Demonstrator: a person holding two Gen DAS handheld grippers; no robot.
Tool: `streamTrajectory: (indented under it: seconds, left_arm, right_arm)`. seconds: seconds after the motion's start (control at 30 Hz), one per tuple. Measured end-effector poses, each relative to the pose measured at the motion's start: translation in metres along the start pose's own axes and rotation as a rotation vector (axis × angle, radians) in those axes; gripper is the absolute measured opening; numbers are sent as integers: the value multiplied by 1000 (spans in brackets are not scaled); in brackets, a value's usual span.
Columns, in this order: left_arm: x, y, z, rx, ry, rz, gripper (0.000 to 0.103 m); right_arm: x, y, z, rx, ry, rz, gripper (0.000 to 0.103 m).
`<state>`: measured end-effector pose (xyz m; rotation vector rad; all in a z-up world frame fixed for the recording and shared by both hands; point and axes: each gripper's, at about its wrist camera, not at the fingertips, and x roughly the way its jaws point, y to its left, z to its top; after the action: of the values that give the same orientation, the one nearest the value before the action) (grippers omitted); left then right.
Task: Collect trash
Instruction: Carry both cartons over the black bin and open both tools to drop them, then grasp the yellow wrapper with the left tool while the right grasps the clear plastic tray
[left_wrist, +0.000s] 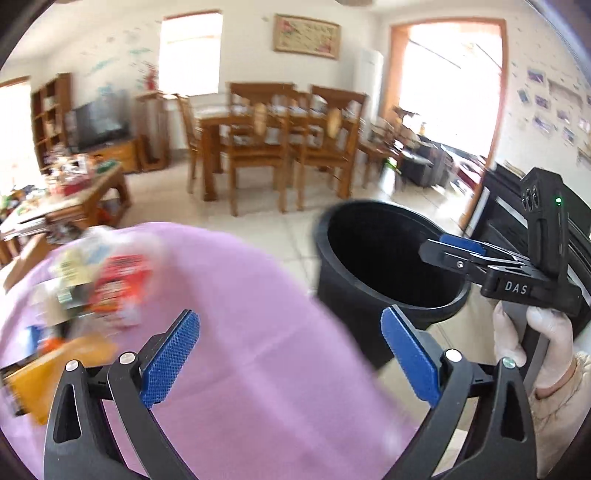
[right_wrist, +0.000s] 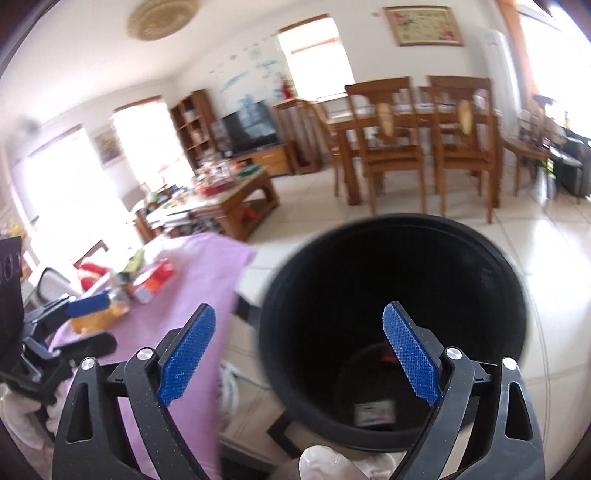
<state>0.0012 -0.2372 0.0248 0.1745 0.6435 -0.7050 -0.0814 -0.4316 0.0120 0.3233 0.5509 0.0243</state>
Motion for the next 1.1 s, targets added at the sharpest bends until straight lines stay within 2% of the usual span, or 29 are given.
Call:
streamTrajectory:
  seconds: [0.2, 0.3, 0.47, 0.6, 0.63, 0.67, 0.7, 0.73, 0.77, 0.83, 0.93, 1.1]
  left_arm:
    - [-61, 96, -30, -91, -48, 169, 98]
    - [-81, 142, -45, -150, -66, 221, 98]
    - [-71, 193, -50, -201, -6, 193, 98]
    - [-51, 202, -47, -163, 12, 137, 97]
    - [-45, 203, -45, -161, 24, 126, 93]
    - [-44, 199, -55, -159, 37, 113, 70]
    - [-38, 199, -57, -158, 58, 96, 53]
    - [-29, 201, -57, -161, 93, 80, 25]
    - [-25, 202, -60, -168, 109, 71, 14]
    - [-21, 204, -66, -187, 113, 38, 7]
    - [-29, 201, -72, -205, 66, 34, 2]
    - [-80, 208, -76, -293, -114, 96, 2]
  right_arm:
    - [46, 78, 11, 11, 108, 189, 91]
    - [70, 122, 8, 21, 178, 265, 91]
    - [113, 188, 3, 50, 287, 361, 91]
    - [137, 219, -1, 77, 351, 384, 91]
    - [142, 223, -2, 90, 363, 386, 91]
    - [147, 228, -2, 104, 374, 387, 91]
    - [151, 225, -3, 111, 380, 385, 91]
    - [154, 228, -4, 118, 384, 378, 91]
    - [157, 230, -5, 122, 386, 370, 91]
    - [164, 235, -6, 136, 391, 357, 91]
    - [169, 236, -8, 151, 400, 341, 91]
    - [181, 241, -11, 178, 422, 323, 91]
